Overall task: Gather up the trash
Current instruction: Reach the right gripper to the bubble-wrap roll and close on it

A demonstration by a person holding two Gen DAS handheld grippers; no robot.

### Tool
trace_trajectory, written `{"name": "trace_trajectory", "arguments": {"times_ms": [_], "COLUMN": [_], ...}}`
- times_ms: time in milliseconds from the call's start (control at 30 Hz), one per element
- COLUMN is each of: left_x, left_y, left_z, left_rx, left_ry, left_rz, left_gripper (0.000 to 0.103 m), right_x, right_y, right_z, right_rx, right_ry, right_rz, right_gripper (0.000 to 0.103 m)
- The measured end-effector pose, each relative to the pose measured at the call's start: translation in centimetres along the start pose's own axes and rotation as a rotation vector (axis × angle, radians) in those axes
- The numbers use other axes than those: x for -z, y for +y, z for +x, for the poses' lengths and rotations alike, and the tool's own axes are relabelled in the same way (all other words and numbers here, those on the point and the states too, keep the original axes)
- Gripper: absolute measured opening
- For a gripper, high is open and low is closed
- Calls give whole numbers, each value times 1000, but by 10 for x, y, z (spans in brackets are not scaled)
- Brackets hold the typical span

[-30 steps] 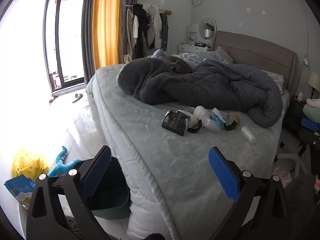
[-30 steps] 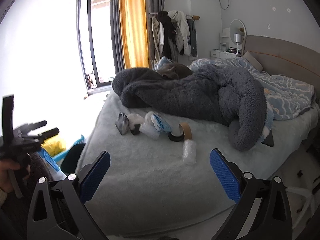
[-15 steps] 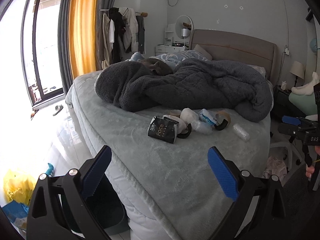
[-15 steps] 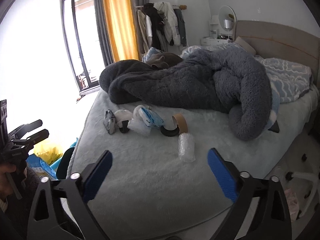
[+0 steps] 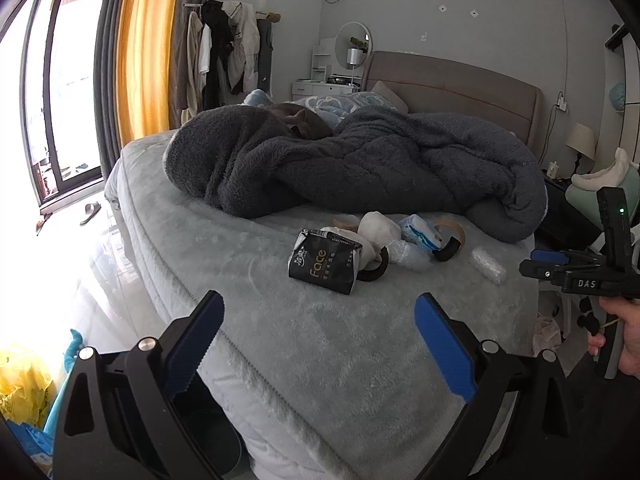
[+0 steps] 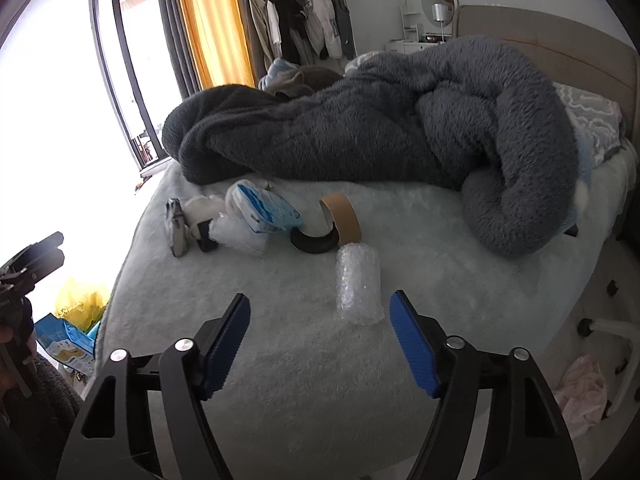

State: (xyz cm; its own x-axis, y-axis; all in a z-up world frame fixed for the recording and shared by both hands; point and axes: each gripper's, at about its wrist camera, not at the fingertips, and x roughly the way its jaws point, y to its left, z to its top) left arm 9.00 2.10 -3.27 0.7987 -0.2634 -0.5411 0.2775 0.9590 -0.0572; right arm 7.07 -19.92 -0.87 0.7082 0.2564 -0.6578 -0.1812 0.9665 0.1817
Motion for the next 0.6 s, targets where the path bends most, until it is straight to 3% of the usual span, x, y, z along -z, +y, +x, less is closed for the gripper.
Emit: {"name": "trace_trajectory", "arguments": {"times_ms": [600], "left_x": [-6], "left_y": [4], "left_z": [77], "left_rx": [59], "left_ry": [80], "left_rz": [76], "left_gripper": [97], "right_x": [-19], "right_y": [-20], "right_z": [69], "right_rx": [46], "right_ry": [108], "right_rz": [-10], "right_gripper": [53]}}
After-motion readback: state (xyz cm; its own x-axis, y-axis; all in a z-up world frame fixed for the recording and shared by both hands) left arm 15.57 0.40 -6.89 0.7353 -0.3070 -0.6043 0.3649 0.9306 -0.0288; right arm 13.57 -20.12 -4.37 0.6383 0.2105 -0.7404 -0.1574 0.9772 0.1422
